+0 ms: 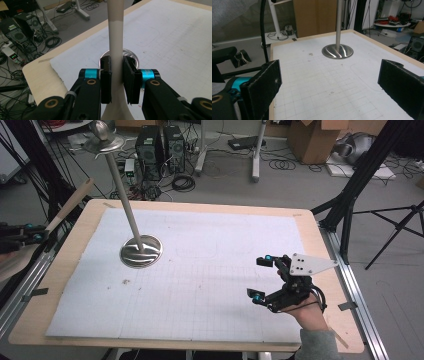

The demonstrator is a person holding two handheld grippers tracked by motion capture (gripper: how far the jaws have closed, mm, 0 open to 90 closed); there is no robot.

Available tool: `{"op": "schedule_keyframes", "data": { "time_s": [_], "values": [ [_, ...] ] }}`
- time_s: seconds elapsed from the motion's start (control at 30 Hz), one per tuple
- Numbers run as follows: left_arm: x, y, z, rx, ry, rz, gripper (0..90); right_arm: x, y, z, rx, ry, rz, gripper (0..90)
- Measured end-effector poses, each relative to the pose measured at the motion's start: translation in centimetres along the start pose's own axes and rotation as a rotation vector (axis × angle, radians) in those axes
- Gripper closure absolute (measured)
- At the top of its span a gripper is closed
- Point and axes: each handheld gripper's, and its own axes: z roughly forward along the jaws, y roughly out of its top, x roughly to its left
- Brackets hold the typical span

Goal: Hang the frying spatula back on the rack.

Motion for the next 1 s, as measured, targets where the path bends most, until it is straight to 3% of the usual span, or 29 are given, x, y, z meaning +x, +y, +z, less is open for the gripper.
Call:
{"op": "schedule_keyframes", "data": {
  "time_s": [0.13, 0.43, 0.77, 1.0],
  "values": [
    [0.2, 0.5, -0.6, 0.002, 0.023, 0.001, 77.5, 0.0, -0.1, -0.4, -0.002, -0.003, 0.008, 4.0],
    [0.5, 1.3, -2.3, -0.046, 0.051, -0.014, 77.5, 0.0, -0.1, -0.7, -0.012, -0.005, 0.011, 4.0],
    [0.4, 2.5, -2.7, -0.076, 0.05, -0.011, 77.5, 0.0, -0.1, -0.6, -0.007, -0.002, 0.008, 4.0],
    [0.4, 3.1, -3.3, -0.083, 0.073, -0.01, 77.5, -0.1, 0.1, -1.0, -0.014, -0.006, 0.004, 4.0]
  ]
}}
